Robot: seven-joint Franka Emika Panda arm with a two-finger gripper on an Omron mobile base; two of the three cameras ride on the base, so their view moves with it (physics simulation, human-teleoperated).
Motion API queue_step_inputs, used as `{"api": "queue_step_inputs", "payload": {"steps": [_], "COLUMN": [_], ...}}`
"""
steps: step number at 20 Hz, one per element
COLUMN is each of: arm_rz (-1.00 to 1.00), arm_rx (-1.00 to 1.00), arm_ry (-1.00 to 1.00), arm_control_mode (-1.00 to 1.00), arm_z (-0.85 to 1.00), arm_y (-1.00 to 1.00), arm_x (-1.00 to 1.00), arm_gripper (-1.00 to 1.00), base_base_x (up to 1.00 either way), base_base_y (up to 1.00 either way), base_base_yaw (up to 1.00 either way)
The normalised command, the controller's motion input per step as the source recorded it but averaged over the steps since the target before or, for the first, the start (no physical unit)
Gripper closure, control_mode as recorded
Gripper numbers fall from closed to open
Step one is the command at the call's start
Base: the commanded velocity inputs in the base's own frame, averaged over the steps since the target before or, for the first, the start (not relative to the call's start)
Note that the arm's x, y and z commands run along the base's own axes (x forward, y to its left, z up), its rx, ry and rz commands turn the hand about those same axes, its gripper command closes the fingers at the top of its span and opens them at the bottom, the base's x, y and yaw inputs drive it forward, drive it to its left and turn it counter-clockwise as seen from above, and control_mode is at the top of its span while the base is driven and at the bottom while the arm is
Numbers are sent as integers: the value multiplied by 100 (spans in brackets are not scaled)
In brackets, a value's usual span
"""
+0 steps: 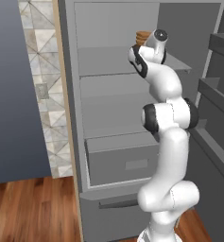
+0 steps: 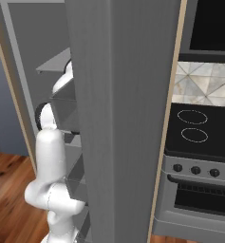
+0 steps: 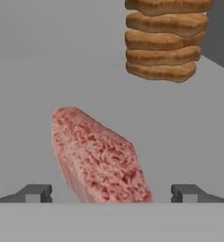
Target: Take the steak from the fridge and place it on the digital scale on the counter by the fridge. Wait a few seconds for a reading, then move it to the plate on the dining counter.
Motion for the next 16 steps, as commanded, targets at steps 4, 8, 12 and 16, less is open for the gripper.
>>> {"api": "queue_step_inputs", "payload": {"steps": [4, 8, 12, 16], "arm_rz": [1, 2, 2, 1], "arm_rx": [0, 0, 0, 0], "arm_ry": [1, 2, 3, 0], "arm_control_mode": [-100, -100, -100, -100], "arm_z": [-8, -34, -53, -56], "arm_y": [0, 0, 12, 14], "arm_x": [36, 27, 17, -1], "arm_gripper": [-100, -100, 100, 100], "base_base_x": [0, 0, 0, 0], "base_base_y": [0, 0, 0, 0], "base_base_yaw": [0, 0, 0, 0]}}
